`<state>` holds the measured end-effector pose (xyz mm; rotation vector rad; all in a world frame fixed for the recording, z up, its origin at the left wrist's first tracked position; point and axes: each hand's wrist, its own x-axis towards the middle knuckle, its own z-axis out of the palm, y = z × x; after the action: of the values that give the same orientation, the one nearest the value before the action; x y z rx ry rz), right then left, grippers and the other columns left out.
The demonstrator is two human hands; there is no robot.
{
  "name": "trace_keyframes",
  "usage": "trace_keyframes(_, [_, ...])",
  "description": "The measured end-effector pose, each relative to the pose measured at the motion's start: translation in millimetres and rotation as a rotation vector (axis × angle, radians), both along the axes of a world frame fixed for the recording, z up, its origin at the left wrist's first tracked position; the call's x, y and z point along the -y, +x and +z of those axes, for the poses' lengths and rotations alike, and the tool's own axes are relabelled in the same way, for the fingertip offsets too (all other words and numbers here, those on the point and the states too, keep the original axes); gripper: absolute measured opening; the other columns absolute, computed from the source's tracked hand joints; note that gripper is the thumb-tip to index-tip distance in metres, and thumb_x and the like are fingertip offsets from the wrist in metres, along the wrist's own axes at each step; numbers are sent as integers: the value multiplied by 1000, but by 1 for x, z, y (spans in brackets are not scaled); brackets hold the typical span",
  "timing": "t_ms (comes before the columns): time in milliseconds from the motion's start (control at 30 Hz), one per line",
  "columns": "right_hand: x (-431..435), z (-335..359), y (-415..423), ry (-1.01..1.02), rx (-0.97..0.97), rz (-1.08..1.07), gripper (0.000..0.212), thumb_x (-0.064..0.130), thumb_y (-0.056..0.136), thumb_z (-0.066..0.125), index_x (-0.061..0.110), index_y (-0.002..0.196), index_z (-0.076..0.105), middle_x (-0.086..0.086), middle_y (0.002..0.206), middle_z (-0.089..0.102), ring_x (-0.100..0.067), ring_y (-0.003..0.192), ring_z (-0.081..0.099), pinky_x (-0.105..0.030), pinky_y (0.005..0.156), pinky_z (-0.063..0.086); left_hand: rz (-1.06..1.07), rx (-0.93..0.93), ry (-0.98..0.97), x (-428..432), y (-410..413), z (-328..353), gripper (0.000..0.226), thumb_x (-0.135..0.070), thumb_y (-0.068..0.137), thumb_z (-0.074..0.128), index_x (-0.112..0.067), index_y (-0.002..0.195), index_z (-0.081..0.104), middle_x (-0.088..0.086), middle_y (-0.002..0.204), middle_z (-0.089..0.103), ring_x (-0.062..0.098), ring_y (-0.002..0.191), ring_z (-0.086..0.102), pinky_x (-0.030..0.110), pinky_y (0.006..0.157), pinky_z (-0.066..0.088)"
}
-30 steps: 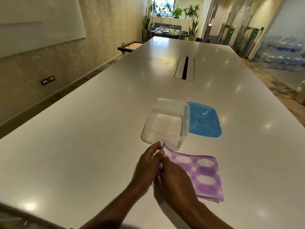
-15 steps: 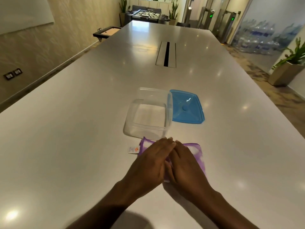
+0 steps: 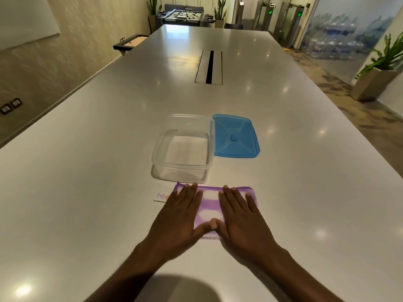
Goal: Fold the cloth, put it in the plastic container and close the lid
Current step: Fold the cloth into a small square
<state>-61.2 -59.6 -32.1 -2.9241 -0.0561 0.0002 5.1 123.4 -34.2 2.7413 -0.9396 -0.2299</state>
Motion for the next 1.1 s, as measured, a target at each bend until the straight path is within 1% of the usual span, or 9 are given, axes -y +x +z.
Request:
trace_keyframes(300, [23, 3, -15, 25, -43, -241, 82, 69, 87, 4, 18, 150, -9, -1, 160, -14, -13, 144, -17, -37, 116, -12, 134, -31, 6, -4, -9, 15, 103, -87, 67, -7, -24, 149, -14, -5, 156, -23, 13, 145, -19, 42, 121, -7])
trace_keyframes(433, [15, 13, -13, 66, 31, -189, 81, 70, 86, 1, 22, 150, -9, 6, 156, -20, -7, 140, -22, -30, 111, -19, 21, 195, -221, 10, -19, 32, 67, -50, 95, 16, -13, 150, 16, 5, 159, 15, 20, 147, 12, 41, 120, 13])
trace_keyframes(500, [3, 13, -11, 92, 54, -111, 76, 67, 89, 2, 24, 150, -8, 9, 155, -20, -7, 141, -22, -29, 111, -19, -57, 173, -304, 18, -19, 32, 54, -35, 99, 27, -16, 148, 13, 4, 158, 16, 18, 147, 14, 41, 119, 21])
trace_keyframes(600, [-8, 4, -12, 73, 5, -29, 72, 64, 91, 3, 25, 150, -5, 7, 159, -13, -5, 139, -24, -32, 113, -18, -10, 12, -154, 24, -16, 18, 60, -47, 95, 16, -28, 147, -8, -8, 159, -10, 7, 147, -6, 34, 122, 9])
trace_keyframes(833, [23, -6, -24, 68, -17, -104, 75, 67, 86, -2, 25, 147, -14, 11, 155, -18, -4, 139, -26, -32, 114, -15, 116, 54, -87, 5, -7, -3, 89, -77, 79, 3, -25, 151, 2, -9, 159, -7, 8, 147, -5, 26, 118, -3])
trace_keyframes(933, [32, 3, -31, 92, -38, -192, 73, 61, 92, 11, 21, 151, -6, 4, 160, -9, -10, 146, -11, -32, 118, -6, 146, 28, -113, -1, -7, -5, 94, -82, 77, 5, -25, 151, -1, -13, 155, -14, 3, 144, -12, 25, 116, -4])
trace_keyframes(1000, [36, 11, -37, 114, 15, -312, 69, 55, 94, 27, 14, 149, 20, -7, 158, 20, -21, 144, 18, -33, 117, 16, 159, 5, -155, -4, -8, -5, 91, -81, 79, 8, -26, 151, -2, -14, 156, -14, 1, 143, -15, 26, 118, -3])
trace_keyframes(1067, [42, 21, -39, 61, 85, -409, 54, 54, 90, 37, 12, 120, 51, -11, 126, 56, -29, 115, 51, -38, 93, 45, 162, -19, -196, -6, -10, -4, 87, -80, 80, 9, -29, 150, -3, -15, 157, -12, 1, 144, -13, 28, 120, -2])
trace_keyframes(1100, [44, 27, -39, 48, 91, -445, 46, 57, 86, 39, 15, 100, 54, -6, 102, 61, -28, 94, 56, -37, 75, 48, 157, -25, -208, -7, -10, -3, 85, -79, 80, 9, -31, 150, -3, -15, 157, -11, 2, 145, -12, 29, 120, -2])
